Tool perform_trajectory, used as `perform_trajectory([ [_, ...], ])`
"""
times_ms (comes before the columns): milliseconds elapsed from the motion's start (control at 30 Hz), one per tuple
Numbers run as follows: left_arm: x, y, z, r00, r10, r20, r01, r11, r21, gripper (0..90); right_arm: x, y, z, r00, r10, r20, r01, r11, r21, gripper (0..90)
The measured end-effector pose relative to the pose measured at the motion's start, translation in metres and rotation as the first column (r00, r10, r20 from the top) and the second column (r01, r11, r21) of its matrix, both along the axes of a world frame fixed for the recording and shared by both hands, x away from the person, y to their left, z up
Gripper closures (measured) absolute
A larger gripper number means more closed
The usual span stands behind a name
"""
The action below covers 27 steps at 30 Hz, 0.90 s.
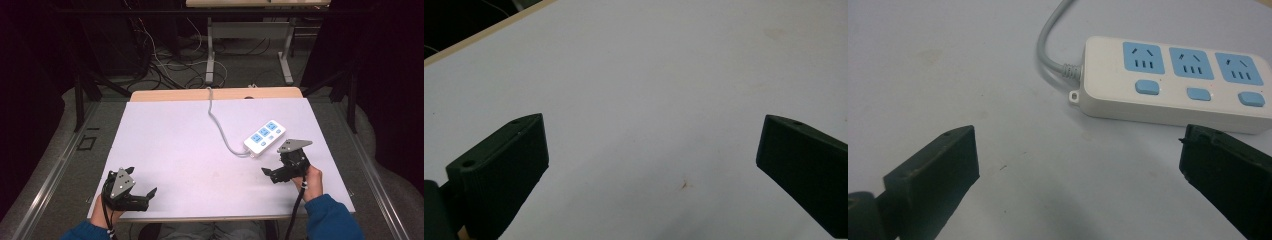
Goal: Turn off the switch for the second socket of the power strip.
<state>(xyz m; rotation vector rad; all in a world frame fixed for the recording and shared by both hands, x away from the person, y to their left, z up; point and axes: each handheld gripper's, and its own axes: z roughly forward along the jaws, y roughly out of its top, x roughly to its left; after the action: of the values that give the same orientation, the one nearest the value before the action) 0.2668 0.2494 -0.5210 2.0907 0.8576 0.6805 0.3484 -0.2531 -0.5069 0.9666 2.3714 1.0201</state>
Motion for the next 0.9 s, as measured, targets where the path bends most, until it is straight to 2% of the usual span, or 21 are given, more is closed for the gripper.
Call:
perform_trajectory([
  [300, 0.000, 0.000, 0.000, 1.0000, 0.002, -0.001, -0.002, 1.0000, -0.002, 0.4, 0.011, 0.001, 0.001, 0.9999, -0.007, -0.008, 0.007, 1.000, 0.002, 2.2],
  [433, 0.000, 0.000, 0.000, 1.0000, -0.001, 0.004, 0.001, 1.0000, -0.005, 0.4, 0.014, 0.003, 0.001, 1.0000, -0.009, 0.003, 0.009, 1.000, -0.009, 2.3],
  [467, 0.000, 0.001, 0.001, 0.9999, -0.001, 0.011, 0.001, 1.0000, 0.006, 0.4, 0.014, 0.003, 0.001, 1.0000, -0.008, 0.004, 0.009, 1.000, -0.009, 2.3],
  [500, -0.001, 0.000, 0.000, 1.0000, 0.002, 0.001, -0.002, 1.0000, -0.004, 0.4, 0.014, 0.003, 0.001, 1.0000, -0.008, 0.004, 0.009, 1.000, -0.009, 2.3],
  [633, 0.000, 0.001, 0.001, 0.9999, 0.002, 0.016, -0.002, 1.0000, 0.010, 0.4, 0.017, 0.003, 0.004, 0.9998, -0.011, 0.014, 0.012, 1.000, -0.012, 2.4],
  [700, 0.000, 0.001, 0.001, 0.9999, 0.001, 0.014, -0.001, 1.0000, 0.010, 0.4, 0.019, 0.002, 0.004, 0.9997, -0.015, 0.017, 0.015, 1.000, -0.005, 2.4],
  [733, 0.000, 0.000, 0.000, 1.0000, 0.003, 0.001, -0.003, 1.0000, -0.007, 0.4, 0.020, 0.002, 0.004, 0.9998, -0.014, 0.012, 0.014, 1.000, -0.004, 2.4],
  [767, 0.000, 0.000, 0.000, 1.0000, 0.003, 0.003, -0.003, 1.0000, 0.005, 0.4, 0.021, 0.002, 0.004, 0.9998, -0.018, 0.012, 0.018, 1.000, -0.004, 2.4],
  [900, 0.000, 0.000, 0.000, 1.0000, 0.001, 0.005, -0.001, 1.0000, -0.004, 0.4, 0.027, 0.001, 0.005, 0.9994, -0.028, 0.021, 0.028, 1.000, 0.009, 2.5],
])
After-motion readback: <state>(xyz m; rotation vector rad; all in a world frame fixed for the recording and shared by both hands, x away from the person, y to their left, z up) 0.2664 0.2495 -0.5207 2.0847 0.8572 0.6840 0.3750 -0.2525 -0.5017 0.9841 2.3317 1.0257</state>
